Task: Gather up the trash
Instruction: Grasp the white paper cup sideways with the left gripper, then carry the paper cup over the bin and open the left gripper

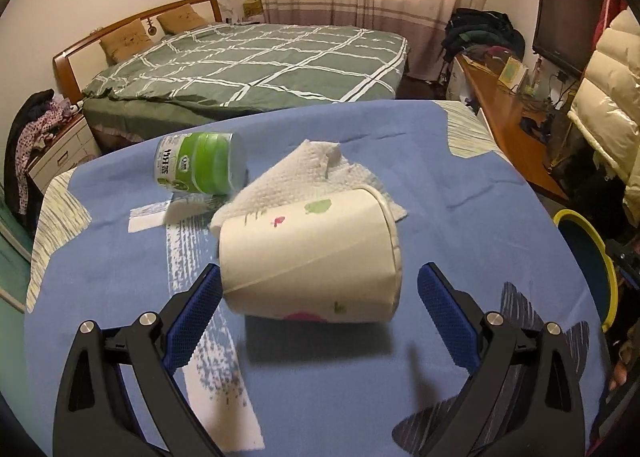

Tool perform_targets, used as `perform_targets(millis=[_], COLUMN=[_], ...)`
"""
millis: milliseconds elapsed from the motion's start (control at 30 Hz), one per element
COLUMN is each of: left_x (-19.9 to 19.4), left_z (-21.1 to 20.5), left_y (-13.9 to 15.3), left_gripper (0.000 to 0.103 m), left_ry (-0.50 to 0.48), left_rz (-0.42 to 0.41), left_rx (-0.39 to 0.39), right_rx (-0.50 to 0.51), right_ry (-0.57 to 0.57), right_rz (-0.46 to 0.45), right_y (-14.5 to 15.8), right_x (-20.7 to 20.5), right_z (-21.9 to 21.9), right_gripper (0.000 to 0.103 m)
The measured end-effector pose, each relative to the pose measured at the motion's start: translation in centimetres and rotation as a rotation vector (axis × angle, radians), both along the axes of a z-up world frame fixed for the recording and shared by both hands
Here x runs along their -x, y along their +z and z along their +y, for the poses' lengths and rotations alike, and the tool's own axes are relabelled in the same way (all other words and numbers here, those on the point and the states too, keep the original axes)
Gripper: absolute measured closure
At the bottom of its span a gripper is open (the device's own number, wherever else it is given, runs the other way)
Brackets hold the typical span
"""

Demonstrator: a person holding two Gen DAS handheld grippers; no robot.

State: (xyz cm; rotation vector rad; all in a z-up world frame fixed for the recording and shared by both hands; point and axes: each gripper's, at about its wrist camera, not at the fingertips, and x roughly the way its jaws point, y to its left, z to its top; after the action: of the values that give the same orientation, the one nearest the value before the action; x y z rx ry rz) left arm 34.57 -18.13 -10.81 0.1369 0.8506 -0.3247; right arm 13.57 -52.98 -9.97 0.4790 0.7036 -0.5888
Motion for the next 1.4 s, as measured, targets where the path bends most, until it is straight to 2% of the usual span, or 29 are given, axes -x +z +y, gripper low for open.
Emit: perform_targets(millis=[200,233,300,400,767,1067,1400], left_x=[-1.5,-1.6,-1.9,-2.0,2.4,6.5,11.1], left_z=[-0.5,-0.5,-0.5,-0.6,-3.4,-10.2,-22.2], left_y=[-1.1,-1.2,-1.4,-1.5,1.3,4.2,4.5], left_gripper=[0.007,0.009,0.020,0.020,0.020,0.020,0.020], left_ry=[0.021,0.024,0.023,0.018,-0.075,-0.221,-0.418], left_rz=[0.026,0.029,0.038,0.041,-0.007,-0.041,-0.021], left_rx=[-0.029,-0.029,-0.026,-0.019,-0.006,0.012,0.018], right_rx=[-0.010,-0.011,-0.017,-0.020,-0.010,0.042,0.120], right_ry=[0.009,0.009,0.013,0.016,0.021,0.028,0.005], right_rz=[-0.007,-0.008,-0.009,-0.013,-0.065,-0.106,-0.075], right_y=[0.1,0.1,0.1,0.1,1.6,4.0,4.4], right_x=[0.0,0.0,0.0,0.1,1.4,6.8,12.9], right_z=[0.1,0.1,0.1,0.0,0.2,-1.5,-5.0], right_gripper=[0.022,0.022,0.022,0.022,0.022,0.022,0.022])
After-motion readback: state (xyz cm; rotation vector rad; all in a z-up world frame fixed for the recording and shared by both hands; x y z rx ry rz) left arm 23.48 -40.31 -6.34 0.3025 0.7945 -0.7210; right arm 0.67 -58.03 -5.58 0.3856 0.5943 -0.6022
